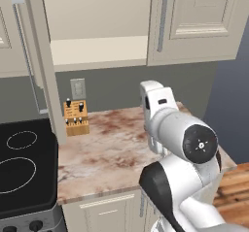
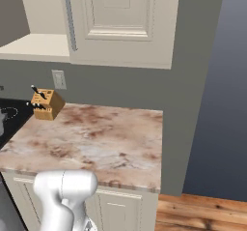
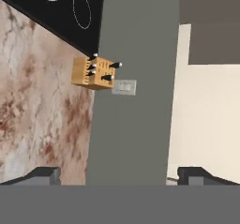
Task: Close all open cabinet doors.
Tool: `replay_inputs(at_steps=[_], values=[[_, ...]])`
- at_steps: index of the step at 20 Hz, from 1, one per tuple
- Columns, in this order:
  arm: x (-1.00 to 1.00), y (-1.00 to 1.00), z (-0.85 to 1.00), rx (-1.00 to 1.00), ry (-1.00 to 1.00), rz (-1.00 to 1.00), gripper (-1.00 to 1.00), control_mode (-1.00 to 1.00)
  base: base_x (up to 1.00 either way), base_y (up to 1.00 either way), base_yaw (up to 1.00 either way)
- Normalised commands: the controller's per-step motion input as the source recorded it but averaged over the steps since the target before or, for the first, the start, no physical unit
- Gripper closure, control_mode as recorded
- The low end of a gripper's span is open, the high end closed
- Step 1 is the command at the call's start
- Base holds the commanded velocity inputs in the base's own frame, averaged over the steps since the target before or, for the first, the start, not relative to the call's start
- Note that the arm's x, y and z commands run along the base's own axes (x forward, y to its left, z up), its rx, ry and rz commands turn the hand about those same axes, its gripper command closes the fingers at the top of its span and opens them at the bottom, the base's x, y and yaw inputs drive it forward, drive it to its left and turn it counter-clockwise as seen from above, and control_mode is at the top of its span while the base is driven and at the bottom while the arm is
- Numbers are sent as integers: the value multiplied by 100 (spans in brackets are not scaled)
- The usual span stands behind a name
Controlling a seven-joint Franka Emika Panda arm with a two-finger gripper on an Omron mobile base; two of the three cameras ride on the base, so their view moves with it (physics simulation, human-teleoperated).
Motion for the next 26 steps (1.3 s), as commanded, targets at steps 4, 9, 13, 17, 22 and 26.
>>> replay_inputs(at_steps=[4,9,13,17,22,26], values=[[-44,32,-27,-22,-14,0,-100,-100,0,0,0],[-12,9,-28,-11,1,0,-100,-100,0,0,0],[-4,0,-30,-11,1,2,-100,-100,0,0,0],[0,0,-38,-10,0,1,-100,-100,0,0,0],[0,14,-31,-7,0,0,-100,-100,0,0,0],[0,27,-21,-7,-1,0,-100,-100,0,0,0]])
